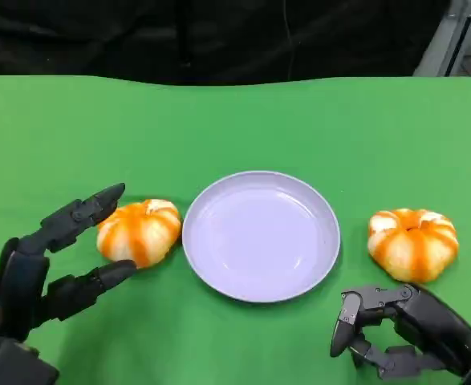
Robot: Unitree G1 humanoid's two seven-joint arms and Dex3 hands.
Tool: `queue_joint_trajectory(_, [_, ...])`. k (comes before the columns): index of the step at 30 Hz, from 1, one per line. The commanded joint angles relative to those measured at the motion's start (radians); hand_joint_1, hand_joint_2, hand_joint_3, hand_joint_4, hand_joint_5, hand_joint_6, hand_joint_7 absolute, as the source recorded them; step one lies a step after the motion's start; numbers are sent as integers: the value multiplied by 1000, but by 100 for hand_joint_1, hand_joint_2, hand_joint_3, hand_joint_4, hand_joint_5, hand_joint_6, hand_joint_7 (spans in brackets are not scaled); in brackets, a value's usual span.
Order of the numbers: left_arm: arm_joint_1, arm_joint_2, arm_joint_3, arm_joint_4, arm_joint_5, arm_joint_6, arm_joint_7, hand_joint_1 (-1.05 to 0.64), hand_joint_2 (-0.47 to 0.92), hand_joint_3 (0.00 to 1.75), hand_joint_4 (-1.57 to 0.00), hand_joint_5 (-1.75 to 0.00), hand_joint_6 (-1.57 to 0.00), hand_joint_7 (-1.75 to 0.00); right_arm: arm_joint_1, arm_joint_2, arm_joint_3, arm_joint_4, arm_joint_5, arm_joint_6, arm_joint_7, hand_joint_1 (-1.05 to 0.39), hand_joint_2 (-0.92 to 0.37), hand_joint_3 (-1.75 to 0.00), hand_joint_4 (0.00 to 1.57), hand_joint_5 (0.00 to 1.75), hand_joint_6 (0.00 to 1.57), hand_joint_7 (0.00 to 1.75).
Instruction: Grasp the bread from the table and place it into the plate.
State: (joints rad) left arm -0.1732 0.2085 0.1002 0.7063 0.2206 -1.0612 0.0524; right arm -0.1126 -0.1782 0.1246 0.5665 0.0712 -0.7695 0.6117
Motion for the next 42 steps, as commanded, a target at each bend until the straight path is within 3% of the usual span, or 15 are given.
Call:
queue_joint_trajectory(1, [-10, 30, -1, -23, 11, 16, 14, -55, 92, 4, -72, 0, -66, -1, 8, -17, -5, -15, 4, 8, -4, -9, -74, -79, 73, 167, 81, 115])
queue_joint_trajectory(42, [-13, 48, -9, -37, 57, 31, 57, -55, 92, 3, -71, 0, -68, 0, 9, -16, -5, -11, 8, 9, -2, -10, -73, -81, 73, 167, 81, 116])
